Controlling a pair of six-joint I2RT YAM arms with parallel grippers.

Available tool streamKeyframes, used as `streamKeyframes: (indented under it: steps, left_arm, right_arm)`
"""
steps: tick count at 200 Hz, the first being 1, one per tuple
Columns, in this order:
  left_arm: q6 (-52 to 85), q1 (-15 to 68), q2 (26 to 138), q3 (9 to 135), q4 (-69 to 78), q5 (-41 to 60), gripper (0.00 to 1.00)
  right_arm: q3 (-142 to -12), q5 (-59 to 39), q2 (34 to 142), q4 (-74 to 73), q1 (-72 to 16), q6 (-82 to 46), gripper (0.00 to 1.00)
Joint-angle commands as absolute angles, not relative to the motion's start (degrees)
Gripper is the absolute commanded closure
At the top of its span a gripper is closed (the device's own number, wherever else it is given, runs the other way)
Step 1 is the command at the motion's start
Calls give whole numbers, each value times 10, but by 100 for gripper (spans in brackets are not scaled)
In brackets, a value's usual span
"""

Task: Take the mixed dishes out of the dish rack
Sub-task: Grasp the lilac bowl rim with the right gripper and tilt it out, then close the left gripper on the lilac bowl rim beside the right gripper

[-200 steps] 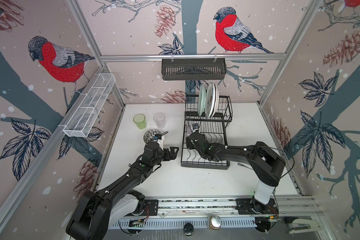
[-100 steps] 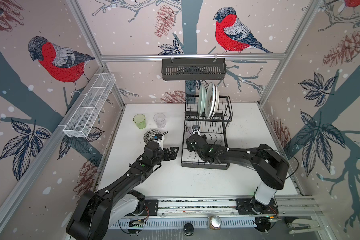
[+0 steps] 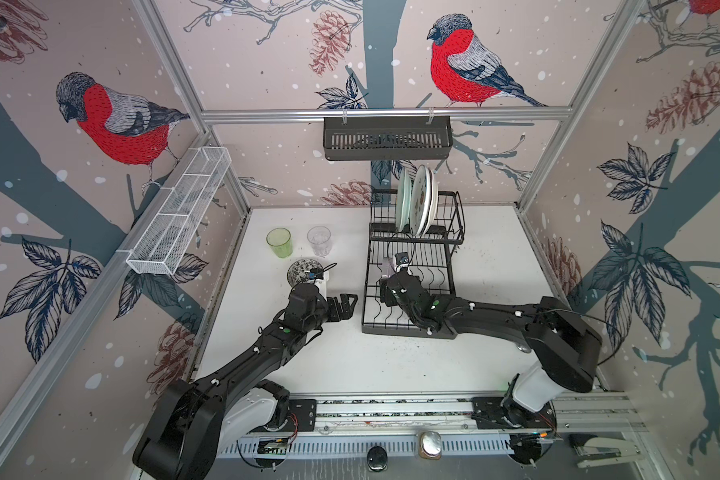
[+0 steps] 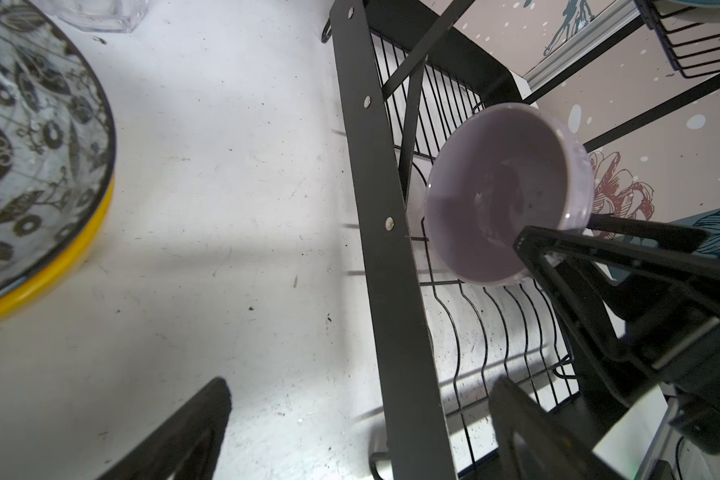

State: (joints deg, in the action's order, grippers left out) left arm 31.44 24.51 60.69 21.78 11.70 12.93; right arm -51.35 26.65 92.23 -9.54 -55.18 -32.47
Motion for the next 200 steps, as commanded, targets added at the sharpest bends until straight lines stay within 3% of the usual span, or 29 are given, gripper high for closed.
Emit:
streamKeyframes:
  steps: [1, 120, 200]
  left_arm:
    - [301, 245, 604, 224, 128, 114, 3]
    - [305, 248, 623, 246, 127, 116, 3]
    - [311, 321, 632, 309, 77, 59, 6]
  right_arm:
    - [-498, 257, 891, -129, -553, -359, 44]
    - [-356, 218, 731, -206, -547, -428, 44]
    - [-265, 159, 643, -278, -525, -451, 44]
